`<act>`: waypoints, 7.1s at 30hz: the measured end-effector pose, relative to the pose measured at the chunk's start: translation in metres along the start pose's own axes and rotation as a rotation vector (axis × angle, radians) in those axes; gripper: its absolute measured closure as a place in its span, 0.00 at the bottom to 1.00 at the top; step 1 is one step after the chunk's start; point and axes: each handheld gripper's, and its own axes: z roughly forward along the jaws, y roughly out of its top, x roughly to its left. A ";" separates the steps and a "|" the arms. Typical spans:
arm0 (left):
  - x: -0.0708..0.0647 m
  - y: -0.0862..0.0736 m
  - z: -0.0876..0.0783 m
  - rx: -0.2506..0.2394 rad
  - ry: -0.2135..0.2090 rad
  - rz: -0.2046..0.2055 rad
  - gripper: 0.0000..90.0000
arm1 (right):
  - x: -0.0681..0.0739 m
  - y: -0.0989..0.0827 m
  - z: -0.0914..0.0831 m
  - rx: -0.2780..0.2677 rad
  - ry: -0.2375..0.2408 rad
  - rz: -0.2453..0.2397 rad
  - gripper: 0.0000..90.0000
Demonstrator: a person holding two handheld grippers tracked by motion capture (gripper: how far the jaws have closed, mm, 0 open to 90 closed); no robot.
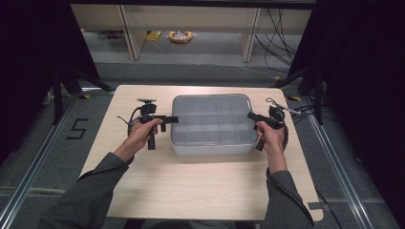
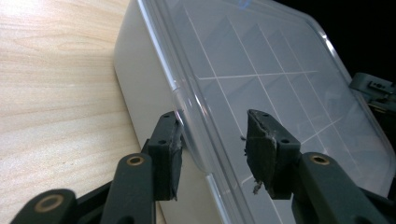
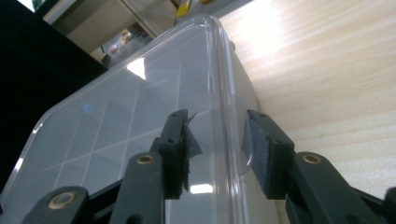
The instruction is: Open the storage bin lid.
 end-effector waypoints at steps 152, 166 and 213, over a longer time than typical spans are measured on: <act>-0.048 -0.186 -0.095 0.137 -0.169 0.210 0.70 | -0.023 -0.182 -0.181 -0.054 0.129 -0.060 0.72; -0.044 -0.191 -0.087 0.182 -0.164 0.196 0.68 | -0.032 -0.188 -0.171 -0.004 0.103 -0.043 0.70; -0.041 -0.192 -0.075 0.237 -0.102 0.239 0.60 | -0.036 -0.187 -0.150 0.062 0.015 -0.116 0.66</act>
